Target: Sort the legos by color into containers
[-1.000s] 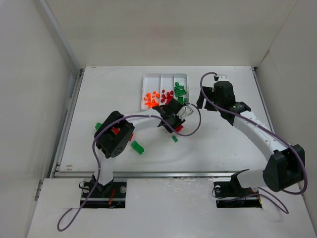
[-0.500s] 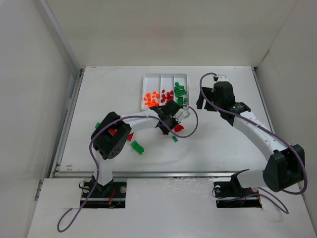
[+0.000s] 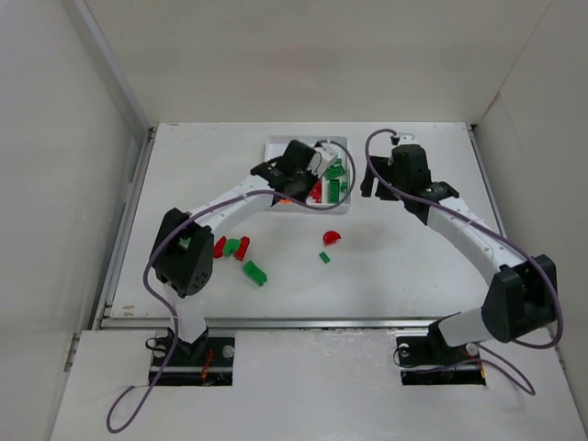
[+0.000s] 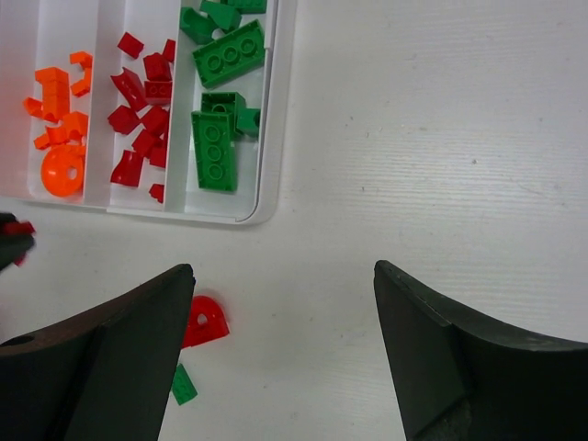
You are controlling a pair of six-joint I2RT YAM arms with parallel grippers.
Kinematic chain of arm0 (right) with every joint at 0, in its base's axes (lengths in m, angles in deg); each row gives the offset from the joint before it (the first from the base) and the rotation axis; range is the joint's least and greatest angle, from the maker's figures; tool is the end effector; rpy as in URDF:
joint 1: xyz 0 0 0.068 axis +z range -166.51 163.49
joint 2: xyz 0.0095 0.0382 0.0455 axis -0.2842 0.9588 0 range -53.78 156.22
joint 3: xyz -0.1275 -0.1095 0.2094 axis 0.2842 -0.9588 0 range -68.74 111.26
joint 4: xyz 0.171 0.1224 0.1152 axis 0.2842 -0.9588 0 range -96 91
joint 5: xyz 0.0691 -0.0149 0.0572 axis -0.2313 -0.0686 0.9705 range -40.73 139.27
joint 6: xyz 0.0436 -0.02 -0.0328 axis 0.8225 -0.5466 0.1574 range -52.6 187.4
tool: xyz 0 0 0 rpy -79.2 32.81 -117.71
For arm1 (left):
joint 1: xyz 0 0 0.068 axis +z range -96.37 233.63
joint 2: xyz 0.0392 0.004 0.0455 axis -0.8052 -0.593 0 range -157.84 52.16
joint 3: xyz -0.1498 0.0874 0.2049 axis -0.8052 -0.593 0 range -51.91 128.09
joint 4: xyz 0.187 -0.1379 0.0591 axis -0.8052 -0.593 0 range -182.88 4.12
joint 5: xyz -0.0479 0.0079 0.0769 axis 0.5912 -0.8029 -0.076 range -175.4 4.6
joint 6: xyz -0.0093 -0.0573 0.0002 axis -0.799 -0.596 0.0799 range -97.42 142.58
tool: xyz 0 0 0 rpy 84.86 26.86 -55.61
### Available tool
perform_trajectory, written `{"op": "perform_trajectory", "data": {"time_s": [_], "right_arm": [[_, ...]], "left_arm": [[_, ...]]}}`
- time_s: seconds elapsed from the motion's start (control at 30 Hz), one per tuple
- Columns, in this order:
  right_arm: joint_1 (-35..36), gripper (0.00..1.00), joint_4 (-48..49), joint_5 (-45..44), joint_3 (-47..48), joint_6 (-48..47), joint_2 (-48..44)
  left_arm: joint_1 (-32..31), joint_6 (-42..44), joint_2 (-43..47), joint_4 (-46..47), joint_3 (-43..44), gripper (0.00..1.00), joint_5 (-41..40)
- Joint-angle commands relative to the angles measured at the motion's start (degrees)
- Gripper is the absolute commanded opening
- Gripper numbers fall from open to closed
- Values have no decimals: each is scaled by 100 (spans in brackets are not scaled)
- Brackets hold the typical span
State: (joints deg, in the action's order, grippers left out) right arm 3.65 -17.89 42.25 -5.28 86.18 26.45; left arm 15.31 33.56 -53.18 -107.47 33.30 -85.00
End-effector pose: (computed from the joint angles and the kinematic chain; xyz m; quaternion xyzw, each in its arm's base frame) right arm 0.2827 0.0983 0.2955 0.0174 0.8883 0.1006 0.4479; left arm 0.3166 -0.2506 0.2669 0.3819 0.8288 -0.0998 0.3967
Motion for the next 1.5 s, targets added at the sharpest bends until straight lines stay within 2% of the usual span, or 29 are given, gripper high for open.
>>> {"op": "perform_trajectory", "data": {"time_s": [0.0, 0.17, 0.3, 0.4, 0.53, 0.63, 0.67, 0.7, 0.73, 0.77, 0.93, 1.07, 1.2, 1.3, 1.4, 1.47], "right_arm": [[-91, 84, 149, 35, 499, -77, 291], [-223, 84, 97, 271, 869, -77, 783], [-223, 84, -149, 211, 1247, -77, 1135], [-223, 84, -334, 211, 1458, -129, 1293], [-223, 84, -553, 87, 1599, -252, 1347], [-223, 84, -554, 87, 1599, -314, 1399], [-223, 84, -554, 87, 1538, -314, 1399], [-223, 84, -554, 87, 1485, -314, 1399], [-223, 84, -554, 87, 1485, -314, 1399], [-223, 84, -554, 87, 1398, -314, 1399], [-223, 84, -431, 87, 968, -262, 1207], [171, 88, -378, -18, 703, -261, 1004], [611, 88, -431, 60, 510, -401, 1004], [901, 90, -378, 622, 439, -490, 1152], [1059, 90, -536, 887, 509, -491, 1564], [1060, 90, -589, 1088, 570, -490, 1732]], "left_arm": [[289, -280, -134, 618, 644, 0, -93], [475, -334, -1206, 980, 2013, 0, -610], [528, -334, -1937, 1524, 2727, 0, -735], [528, -334, -2297, 2201, 2886, 0, -1023], [528, -281, -2623, 2378, 3177, 5, -1411], [528, -202, -2676, 2440, 3177, 40, -1516], [528, -141, -2624, 2440, 3177, 57, -1517], [528, -140, -2562, 2440, 3177, 83, -1517], [528, -140, -2562, 2440, 3177, 95, -1517], [528, -88, -2492, 2440, 3177, 100, -1587], [528, -88, -2009, 1993, 3177, 100, -1955], [694, -88, -1403, 1633, 2783, 100, -2430], [1176, -525, -647, 1017, 2010, 100, -2484], [1703, -939, 3, 596, 1246, 100, -2309], [2082, -1282, 627, 541, 175, 100, -2203], [2136, -1344, 865, 541, -150, 100, -2263]]}}
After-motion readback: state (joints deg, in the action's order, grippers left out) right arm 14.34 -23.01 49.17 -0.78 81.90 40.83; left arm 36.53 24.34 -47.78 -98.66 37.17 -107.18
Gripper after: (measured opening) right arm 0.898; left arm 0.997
